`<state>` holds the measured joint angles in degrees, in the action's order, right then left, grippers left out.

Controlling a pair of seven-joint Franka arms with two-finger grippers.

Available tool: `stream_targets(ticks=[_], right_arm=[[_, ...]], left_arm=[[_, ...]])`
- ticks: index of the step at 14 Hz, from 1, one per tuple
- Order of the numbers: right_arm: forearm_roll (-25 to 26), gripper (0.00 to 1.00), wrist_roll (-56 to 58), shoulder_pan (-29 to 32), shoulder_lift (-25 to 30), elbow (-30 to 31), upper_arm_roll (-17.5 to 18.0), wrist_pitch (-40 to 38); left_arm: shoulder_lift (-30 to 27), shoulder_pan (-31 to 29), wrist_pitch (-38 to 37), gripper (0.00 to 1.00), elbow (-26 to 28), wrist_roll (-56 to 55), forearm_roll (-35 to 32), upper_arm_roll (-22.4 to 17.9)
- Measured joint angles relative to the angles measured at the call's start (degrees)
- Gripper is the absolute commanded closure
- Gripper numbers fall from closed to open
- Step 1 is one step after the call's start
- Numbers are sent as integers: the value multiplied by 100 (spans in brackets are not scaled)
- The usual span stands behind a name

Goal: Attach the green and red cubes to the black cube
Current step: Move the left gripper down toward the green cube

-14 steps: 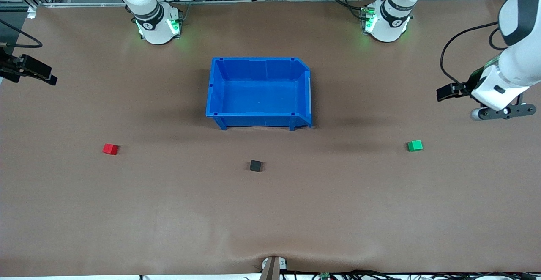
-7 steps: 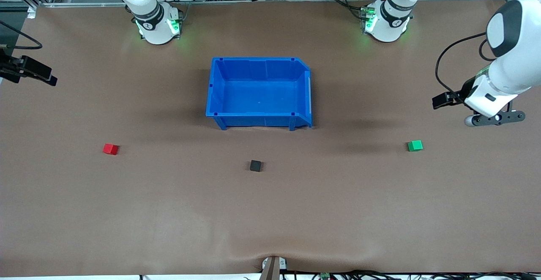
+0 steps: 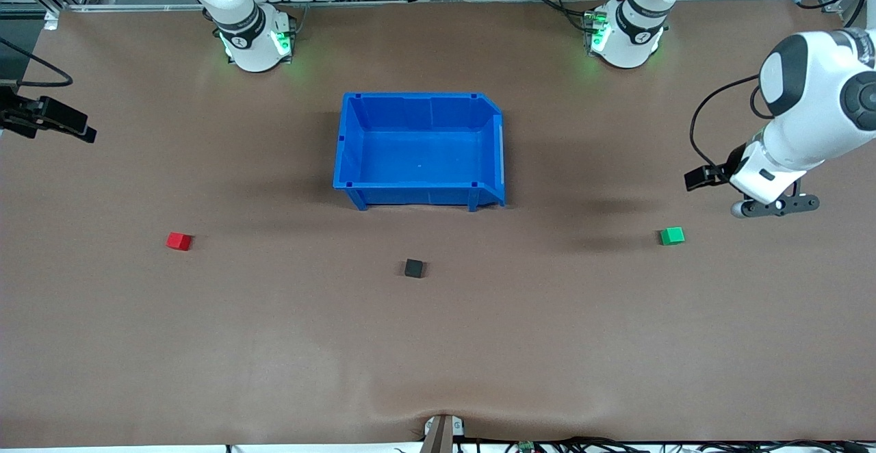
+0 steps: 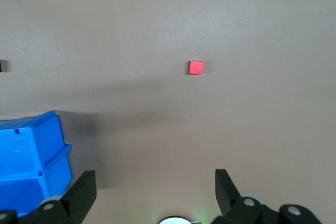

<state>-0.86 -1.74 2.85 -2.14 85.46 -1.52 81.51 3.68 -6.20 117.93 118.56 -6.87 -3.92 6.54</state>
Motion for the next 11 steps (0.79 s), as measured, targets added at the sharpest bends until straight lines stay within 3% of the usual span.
stream_targets(ticks=[11], right_arm=[[3, 0, 434, 155, -62, 1, -9, 0]], left_arm=[[911, -244, 628, 0, -89, -31, 0, 2]])
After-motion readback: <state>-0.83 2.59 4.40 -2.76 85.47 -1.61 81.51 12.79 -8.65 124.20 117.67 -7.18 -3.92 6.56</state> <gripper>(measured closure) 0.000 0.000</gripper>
